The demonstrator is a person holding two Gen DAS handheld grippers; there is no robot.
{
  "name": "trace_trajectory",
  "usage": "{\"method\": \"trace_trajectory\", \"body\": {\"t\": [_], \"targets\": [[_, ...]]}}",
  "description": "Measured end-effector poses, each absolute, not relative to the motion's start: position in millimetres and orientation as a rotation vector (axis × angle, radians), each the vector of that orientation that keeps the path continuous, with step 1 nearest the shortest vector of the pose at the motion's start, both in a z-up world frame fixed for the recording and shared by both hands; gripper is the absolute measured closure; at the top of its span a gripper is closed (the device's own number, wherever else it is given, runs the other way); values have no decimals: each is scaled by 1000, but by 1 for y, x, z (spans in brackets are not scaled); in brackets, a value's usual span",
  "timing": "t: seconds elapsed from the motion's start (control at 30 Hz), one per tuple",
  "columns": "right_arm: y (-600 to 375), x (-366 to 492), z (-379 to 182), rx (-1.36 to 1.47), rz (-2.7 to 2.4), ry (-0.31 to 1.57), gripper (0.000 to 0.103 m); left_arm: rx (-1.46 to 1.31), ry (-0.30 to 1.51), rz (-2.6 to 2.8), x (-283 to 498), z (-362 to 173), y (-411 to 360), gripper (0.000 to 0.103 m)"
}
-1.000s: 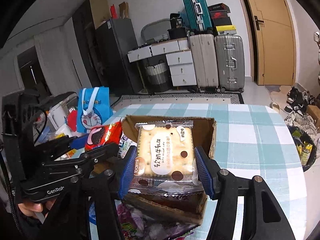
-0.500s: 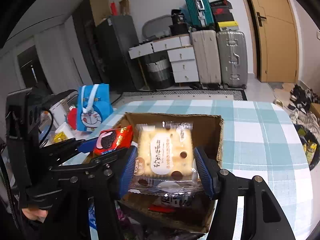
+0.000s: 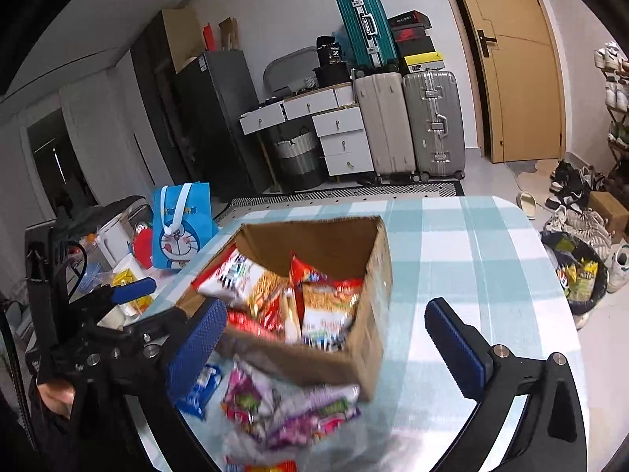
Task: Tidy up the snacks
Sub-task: 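Move left tool to the blue Oreo packet while right tool approaches red Oreo packet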
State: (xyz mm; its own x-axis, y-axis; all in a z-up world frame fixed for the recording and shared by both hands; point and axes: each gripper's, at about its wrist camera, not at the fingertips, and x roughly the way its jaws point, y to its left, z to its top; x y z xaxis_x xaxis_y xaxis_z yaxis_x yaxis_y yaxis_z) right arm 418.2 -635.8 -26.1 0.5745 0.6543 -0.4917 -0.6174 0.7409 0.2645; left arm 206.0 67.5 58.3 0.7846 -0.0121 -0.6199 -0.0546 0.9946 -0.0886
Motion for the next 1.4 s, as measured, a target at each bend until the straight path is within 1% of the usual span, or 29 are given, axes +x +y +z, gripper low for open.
{"method": "trace_trajectory", "body": {"t": [0.37, 0.6, 0.73, 0.97, 1.4], "targets": [[-652, 384, -55, 5, 721, 682, 0, -110, 705, 43, 172, 40, 75, 1], [-641, 370, -69, -30, 751, 755, 0, -100, 740, 53, 160, 29, 68, 1], [-630, 358, -75, -98, 758, 768, 0, -99, 754, 46, 153, 25, 67, 1], [-616, 344, -80, -203, 836, 794, 0, -73, 755, 44, 142, 30, 63, 1], [-583, 327, -114, -349, 899, 891, 0, -78, 758, 45, 141, 33, 63, 1]]}}
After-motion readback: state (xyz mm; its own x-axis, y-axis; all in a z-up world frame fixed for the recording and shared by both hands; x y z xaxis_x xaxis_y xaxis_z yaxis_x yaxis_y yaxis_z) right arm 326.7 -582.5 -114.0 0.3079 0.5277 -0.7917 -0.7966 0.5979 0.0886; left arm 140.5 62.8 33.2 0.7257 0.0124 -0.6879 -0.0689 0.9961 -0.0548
